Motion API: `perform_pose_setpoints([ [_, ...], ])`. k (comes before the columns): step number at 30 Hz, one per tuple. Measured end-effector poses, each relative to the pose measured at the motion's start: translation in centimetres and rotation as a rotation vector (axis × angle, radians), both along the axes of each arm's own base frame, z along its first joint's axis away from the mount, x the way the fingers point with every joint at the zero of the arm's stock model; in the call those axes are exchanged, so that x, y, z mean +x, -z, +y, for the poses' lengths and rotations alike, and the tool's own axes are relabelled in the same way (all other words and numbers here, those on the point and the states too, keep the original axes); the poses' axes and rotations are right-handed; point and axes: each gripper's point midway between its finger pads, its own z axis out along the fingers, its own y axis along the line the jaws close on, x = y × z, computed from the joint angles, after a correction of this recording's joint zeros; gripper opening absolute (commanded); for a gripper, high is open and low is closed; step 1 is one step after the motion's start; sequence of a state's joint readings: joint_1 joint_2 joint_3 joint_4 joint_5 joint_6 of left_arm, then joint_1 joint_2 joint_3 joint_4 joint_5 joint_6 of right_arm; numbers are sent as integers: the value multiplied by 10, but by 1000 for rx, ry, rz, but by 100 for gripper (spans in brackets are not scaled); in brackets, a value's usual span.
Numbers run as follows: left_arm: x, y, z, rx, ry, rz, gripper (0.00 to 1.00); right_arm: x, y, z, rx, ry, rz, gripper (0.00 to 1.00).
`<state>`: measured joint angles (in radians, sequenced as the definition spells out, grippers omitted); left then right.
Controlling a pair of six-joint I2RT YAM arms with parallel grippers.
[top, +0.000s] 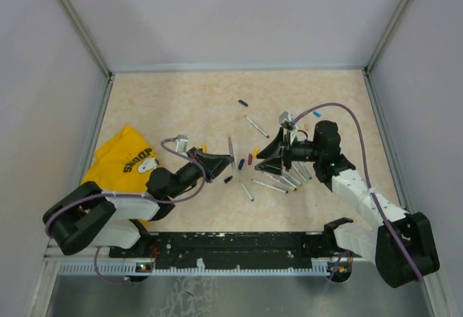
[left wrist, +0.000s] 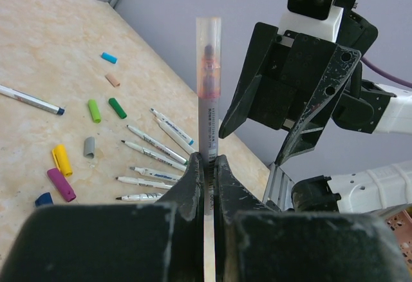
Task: Open the pen caps
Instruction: Pick up the pen from the center of the board.
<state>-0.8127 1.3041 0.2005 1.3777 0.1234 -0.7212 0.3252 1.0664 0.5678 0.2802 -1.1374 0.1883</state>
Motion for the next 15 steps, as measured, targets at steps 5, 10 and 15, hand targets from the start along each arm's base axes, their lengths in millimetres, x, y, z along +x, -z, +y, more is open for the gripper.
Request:
perform_pose_setpoints([
  [5, 3, -1, -11, -8, 14, 1, 0, 0, 2, 1, 26, 24, 40, 53],
  [10, 4, -9, -26, -25, 33, -10, 0, -2, 1, 8, 35, 25, 47, 53],
  [15, 4, -12, -42, -36, 55, -12, 0, -2, 5, 14, 27, 25, 57, 51],
])
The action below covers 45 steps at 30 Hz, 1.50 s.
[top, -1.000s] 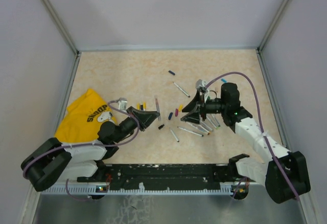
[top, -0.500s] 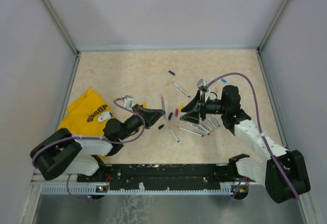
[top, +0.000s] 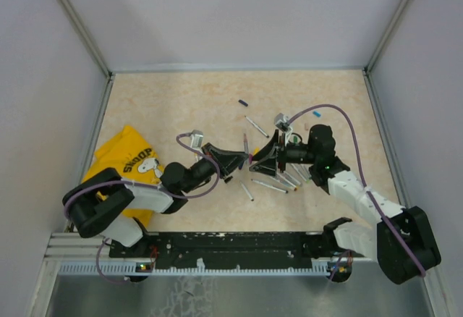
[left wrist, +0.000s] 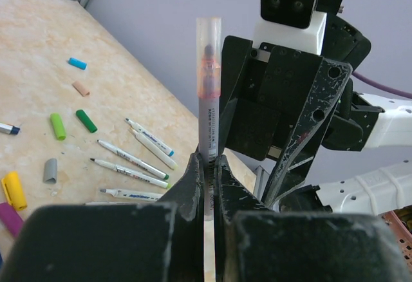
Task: Open the pen caps
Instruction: Pick up the pen from the center of the board, then open the pen cap from the pen.
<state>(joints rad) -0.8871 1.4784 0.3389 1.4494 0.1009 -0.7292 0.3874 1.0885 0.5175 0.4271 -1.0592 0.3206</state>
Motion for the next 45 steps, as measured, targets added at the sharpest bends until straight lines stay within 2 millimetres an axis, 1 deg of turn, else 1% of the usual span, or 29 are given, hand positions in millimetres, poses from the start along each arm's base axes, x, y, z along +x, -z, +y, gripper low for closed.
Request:
perform_pose_setpoints([
  [1, 0, 1, -4, 0, 6, 1, 0, 0, 1, 1, -1, 4, 4, 49],
  [4, -1, 5, -12, 6, 18, 8, 0, 3, 1, 1, -4, 19, 7, 42],
  [6, -2, 7, -15, 6, 23, 9, 0, 4, 2, 2, -5, 25, 5, 39],
  [14, -4, 4, -22, -9, 31, 1, 0, 8, 8, 3, -19, 48, 25, 37],
  [20, -4, 1, -23, -17, 29, -2, 0, 8, 9, 4, -21, 46, 25, 22],
  [23, -4, 2, -23, -17, 26, -1, 0, 8, 10, 5, -23, 45, 27, 11],
  [25, -3, 1, -23, -20, 24, -5, 0, 8, 10, 4, -25, 51, 33, 0],
  [28, -3, 0, -23, -22, 21, -10, 1, 10, 11, 4, -26, 57, 33, 0],
  [30, -3, 0, -23, -20, 19, -13, 11, 10, 11, 4, -28, 59, 33, 0],
  [33, -3, 2, -22, -11, 17, -20, 35, 9, 12, 4, -33, 57, 35, 0],
  [35, -5, 2, -18, -6, 11, -25, 49, 8, 14, 4, -40, 51, 36, 0],
  [37, -9, -4, -10, -13, -1, -44, 62, 7, 17, 3, -51, 49, 41, 0],
  [39, -14, -17, -1, -31, -11, -77, 76, 6, 19, 3, -62, 44, 40, 0],
  [43, -22, -51, 19, -54, -34, -155, 85, 4, 18, 2, -87, 7, 7, 0],
  [45, -25, -62, 30, -34, -41, -183, 93, 2, 18, 1, -104, -23, -29, 0],
])
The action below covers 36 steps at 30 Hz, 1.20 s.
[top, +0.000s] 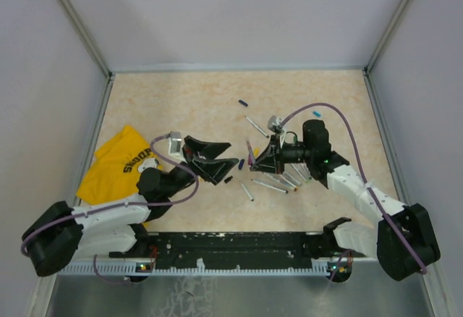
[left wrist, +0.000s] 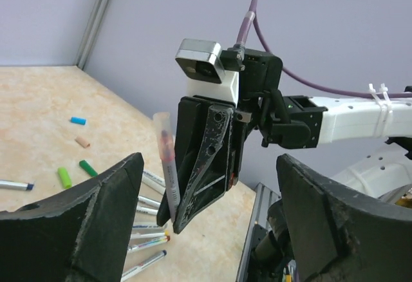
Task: Open the pen caps
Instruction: Open the pen cap from the pen.
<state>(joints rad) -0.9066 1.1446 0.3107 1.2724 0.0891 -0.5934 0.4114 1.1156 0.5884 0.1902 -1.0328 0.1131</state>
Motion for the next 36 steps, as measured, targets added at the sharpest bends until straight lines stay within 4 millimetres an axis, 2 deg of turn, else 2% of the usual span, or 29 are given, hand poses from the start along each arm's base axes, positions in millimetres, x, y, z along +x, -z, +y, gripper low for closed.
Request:
perform_pose_setpoints([
  [2, -1, -6, 9, 21, -14, -12, 99, -2, -1, -1, -18, -31, -28, 0],
  [5, 2, -2, 17, 85, -33, 11, 99, -4, -2, -2, -40, -63, -59, 0],
  [9, 8, 5, 12, 174, -26, 64, 96, -8, 3, -5, -64, -89, -77, 0],
  [14, 15, 13, -5, 241, 14, 128, 74, -12, 10, -7, -84, -103, -71, 0],
  [17, 21, 18, -19, 275, 44, 162, 64, -14, 11, -8, -89, -108, -68, 0],
  [21, 27, 27, -39, 315, 98, 205, 46, -14, 13, -8, -92, -111, -68, 0],
  [25, 29, 38, -45, 344, 118, 247, 30, -15, 13, -8, -94, -111, -64, 0],
  [29, 28, 37, -46, 350, 124, 247, 3, -15, 15, -9, -100, -110, -51, 0],
  [30, 28, 37, -47, 352, 124, 247, 0, -15, 16, -9, -101, -110, -48, 0],
  [33, 28, 38, -47, 354, 127, 247, 0, -15, 16, -9, -104, -107, -43, 36],
  [34, 27, 38, -47, 353, 130, 247, 0, -15, 16, -9, -102, -106, -41, 44],
  [36, 26, 37, -47, 347, 137, 247, 0, -14, 14, -8, -94, -99, -30, 50],
])
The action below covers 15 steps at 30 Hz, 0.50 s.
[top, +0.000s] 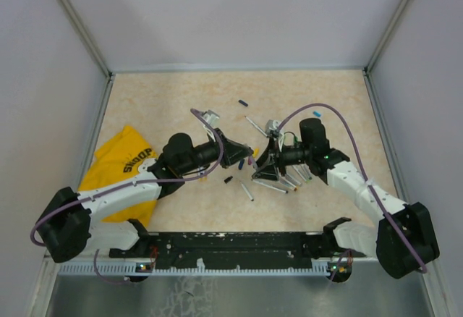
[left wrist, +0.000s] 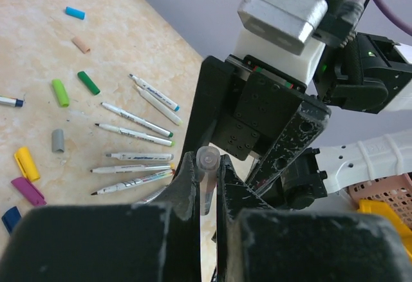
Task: Open the pen caps
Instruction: Open the pen cap from the pen.
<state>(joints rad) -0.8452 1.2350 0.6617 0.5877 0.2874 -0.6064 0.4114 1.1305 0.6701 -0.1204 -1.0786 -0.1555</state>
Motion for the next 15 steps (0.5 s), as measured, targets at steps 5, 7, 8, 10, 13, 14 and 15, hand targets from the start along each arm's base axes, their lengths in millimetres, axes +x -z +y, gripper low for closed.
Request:
perform_pose_setpoints([
  [5, -2, 3, -5, -33, 24, 9, 0, 7, -14, 5, 47, 15, -14, 43],
  [7, -2, 8, -7, -34, 31, 22, 0, 9, -18, 7, 61, 20, -19, 25],
  [8, -2, 10, -7, -34, 33, 27, 0, 10, -19, 7, 66, 21, -21, 10],
  [10, -2, 12, -8, -38, 36, 31, 0, 10, -20, 8, 72, 24, -20, 0],
  [13, -1, 10, -8, -47, 33, 18, 0, 11, -18, 8, 71, 39, 10, 0],
  [14, 1, 10, -7, -47, 26, 19, 0, 11, -18, 8, 71, 39, 13, 0],
  [15, 2, 10, -6, -47, 21, 19, 0, 12, -17, 8, 71, 39, 14, 0],
])
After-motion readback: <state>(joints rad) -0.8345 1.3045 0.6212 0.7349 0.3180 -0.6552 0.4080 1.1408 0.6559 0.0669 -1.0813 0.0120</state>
